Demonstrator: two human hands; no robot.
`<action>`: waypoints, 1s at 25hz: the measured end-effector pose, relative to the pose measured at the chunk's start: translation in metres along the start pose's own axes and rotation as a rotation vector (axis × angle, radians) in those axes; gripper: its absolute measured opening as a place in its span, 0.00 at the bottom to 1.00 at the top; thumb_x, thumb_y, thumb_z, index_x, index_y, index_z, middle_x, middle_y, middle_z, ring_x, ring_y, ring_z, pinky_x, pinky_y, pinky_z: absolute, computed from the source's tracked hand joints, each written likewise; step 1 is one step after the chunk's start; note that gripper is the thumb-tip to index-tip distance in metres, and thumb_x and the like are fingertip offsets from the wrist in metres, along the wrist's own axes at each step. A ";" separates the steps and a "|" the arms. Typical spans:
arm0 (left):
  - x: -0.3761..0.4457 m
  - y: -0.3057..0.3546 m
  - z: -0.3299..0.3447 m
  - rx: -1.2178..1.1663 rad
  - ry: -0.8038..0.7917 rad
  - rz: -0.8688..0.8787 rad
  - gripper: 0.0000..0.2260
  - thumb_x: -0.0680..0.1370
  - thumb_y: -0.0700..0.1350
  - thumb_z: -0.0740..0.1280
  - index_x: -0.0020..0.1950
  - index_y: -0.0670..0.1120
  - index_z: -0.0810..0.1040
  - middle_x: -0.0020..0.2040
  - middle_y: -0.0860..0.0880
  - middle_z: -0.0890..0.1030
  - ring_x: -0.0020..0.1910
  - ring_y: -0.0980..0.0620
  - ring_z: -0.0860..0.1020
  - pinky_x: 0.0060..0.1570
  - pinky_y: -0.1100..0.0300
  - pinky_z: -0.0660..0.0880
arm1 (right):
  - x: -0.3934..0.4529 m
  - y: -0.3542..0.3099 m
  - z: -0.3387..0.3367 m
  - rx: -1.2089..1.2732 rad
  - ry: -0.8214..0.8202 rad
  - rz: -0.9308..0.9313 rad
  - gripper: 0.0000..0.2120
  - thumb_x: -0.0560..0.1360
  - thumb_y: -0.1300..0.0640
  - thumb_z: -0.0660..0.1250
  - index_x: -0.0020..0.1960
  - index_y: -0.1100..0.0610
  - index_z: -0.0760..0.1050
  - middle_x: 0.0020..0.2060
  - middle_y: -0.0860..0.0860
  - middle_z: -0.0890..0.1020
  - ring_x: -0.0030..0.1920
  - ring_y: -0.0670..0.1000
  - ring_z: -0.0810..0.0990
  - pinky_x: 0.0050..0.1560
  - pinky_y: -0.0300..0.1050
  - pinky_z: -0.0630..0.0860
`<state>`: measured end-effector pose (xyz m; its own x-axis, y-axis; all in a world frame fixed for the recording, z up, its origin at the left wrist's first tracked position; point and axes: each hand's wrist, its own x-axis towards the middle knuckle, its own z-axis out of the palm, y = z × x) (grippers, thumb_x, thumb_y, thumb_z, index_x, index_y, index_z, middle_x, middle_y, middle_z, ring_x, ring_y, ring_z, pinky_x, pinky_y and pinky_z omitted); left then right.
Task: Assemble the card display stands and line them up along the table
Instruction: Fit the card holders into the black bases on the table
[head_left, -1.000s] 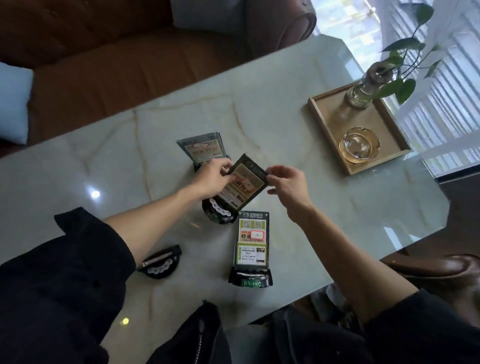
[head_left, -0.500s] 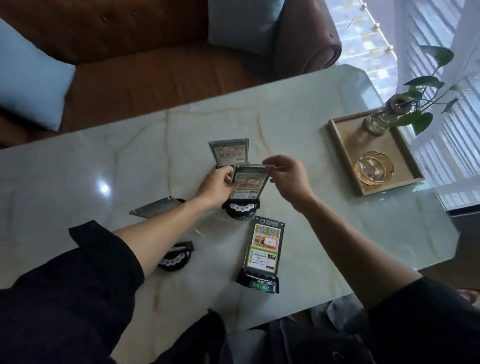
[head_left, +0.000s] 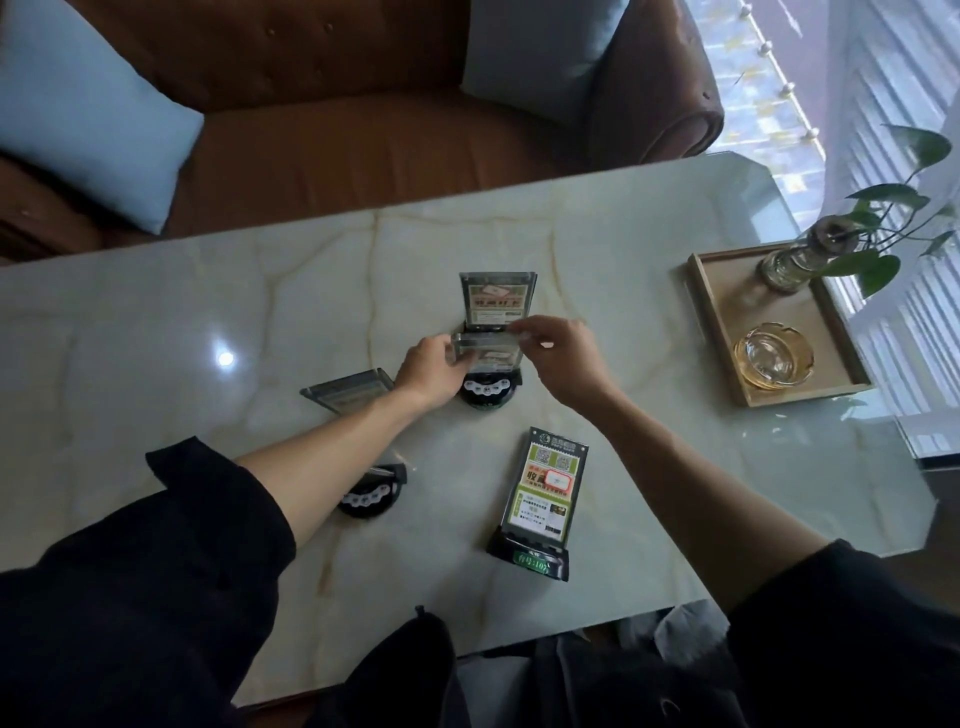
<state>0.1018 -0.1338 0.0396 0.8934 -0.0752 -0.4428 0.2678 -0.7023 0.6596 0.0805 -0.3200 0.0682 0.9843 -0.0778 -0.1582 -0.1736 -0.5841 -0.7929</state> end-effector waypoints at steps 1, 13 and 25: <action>-0.001 0.000 0.001 -0.021 -0.008 -0.018 0.14 0.77 0.55 0.69 0.56 0.48 0.81 0.55 0.49 0.84 0.54 0.48 0.81 0.52 0.55 0.76 | -0.001 -0.001 -0.001 -0.005 -0.012 -0.001 0.14 0.76 0.66 0.65 0.57 0.56 0.84 0.54 0.53 0.86 0.51 0.50 0.84 0.49 0.37 0.77; -0.046 -0.001 0.079 -0.005 -0.355 -0.199 0.26 0.75 0.57 0.68 0.67 0.43 0.74 0.64 0.44 0.78 0.60 0.47 0.77 0.60 0.53 0.75 | -0.069 0.073 0.001 0.309 0.013 0.570 0.27 0.75 0.58 0.69 0.73 0.57 0.68 0.66 0.58 0.76 0.58 0.54 0.79 0.55 0.48 0.79; -0.050 -0.039 0.139 -0.022 -0.393 -0.309 0.29 0.74 0.53 0.73 0.71 0.43 0.70 0.66 0.44 0.78 0.62 0.45 0.77 0.64 0.48 0.75 | -0.128 0.135 0.026 0.494 -0.010 1.007 0.29 0.75 0.57 0.71 0.72 0.64 0.64 0.52 0.58 0.80 0.47 0.53 0.81 0.47 0.49 0.80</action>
<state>-0.0030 -0.2014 -0.0484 0.5686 -0.1297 -0.8124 0.5101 -0.7192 0.4718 -0.0693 -0.3679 -0.0338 0.3883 -0.3261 -0.8619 -0.8858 0.1259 -0.4467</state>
